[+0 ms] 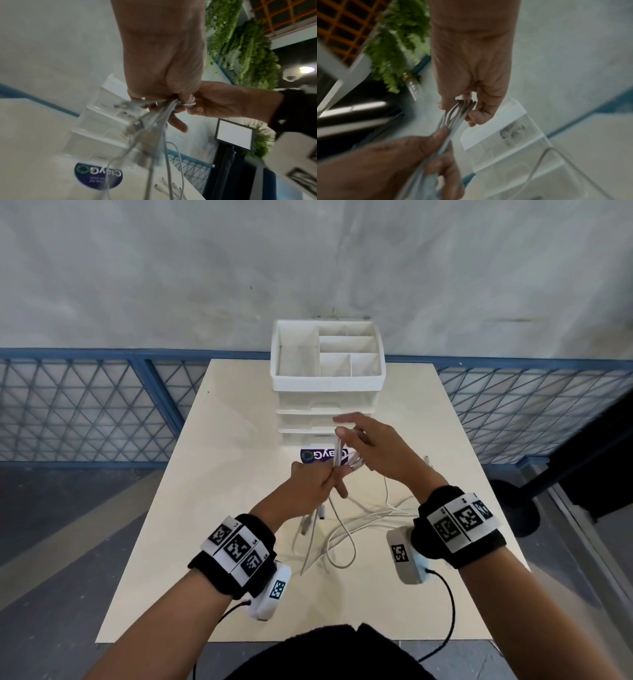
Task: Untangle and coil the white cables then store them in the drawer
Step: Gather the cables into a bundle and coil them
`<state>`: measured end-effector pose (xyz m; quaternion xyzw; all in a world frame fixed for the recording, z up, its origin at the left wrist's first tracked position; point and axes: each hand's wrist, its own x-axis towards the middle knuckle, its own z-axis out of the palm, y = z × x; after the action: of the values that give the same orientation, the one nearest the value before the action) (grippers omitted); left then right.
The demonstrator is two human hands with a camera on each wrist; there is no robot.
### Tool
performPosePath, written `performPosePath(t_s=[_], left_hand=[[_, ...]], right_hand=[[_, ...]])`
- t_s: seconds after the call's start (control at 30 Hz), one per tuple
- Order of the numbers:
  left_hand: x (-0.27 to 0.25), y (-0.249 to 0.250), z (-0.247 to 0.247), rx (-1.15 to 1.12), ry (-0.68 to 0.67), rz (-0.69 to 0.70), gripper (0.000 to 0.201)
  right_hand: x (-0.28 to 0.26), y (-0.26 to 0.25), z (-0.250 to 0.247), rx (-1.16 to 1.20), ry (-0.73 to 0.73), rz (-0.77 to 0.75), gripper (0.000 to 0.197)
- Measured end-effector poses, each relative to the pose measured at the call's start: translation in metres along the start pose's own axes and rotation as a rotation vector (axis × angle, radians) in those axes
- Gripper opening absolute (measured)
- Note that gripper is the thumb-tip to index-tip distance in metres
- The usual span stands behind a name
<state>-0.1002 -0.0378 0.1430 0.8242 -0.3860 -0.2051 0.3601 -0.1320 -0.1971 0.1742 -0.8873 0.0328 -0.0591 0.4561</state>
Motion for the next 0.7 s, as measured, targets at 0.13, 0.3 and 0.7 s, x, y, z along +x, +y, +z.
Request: performPosePath(t_s=[0.13,0.3,0.7], left_hand=[[-0.004,0.005,0.000,-0.319,-0.042,-0.026,0.038],[-0.007,0.001,0.001,-0.732,-0.119,-0.106,0.036],[0.003,0.010,-0.018,-0.850,0.166,-0.018,0.041]], right_hand=[[0.004,0.002,0.002,-0.132,-0.028,-0.152,0.030],[0.006,0.002,0.012,-0.110,0.060,-0.296,0.030],[-0.021,0.002,0.044,0.593,-0.273,0.111,0.077]])
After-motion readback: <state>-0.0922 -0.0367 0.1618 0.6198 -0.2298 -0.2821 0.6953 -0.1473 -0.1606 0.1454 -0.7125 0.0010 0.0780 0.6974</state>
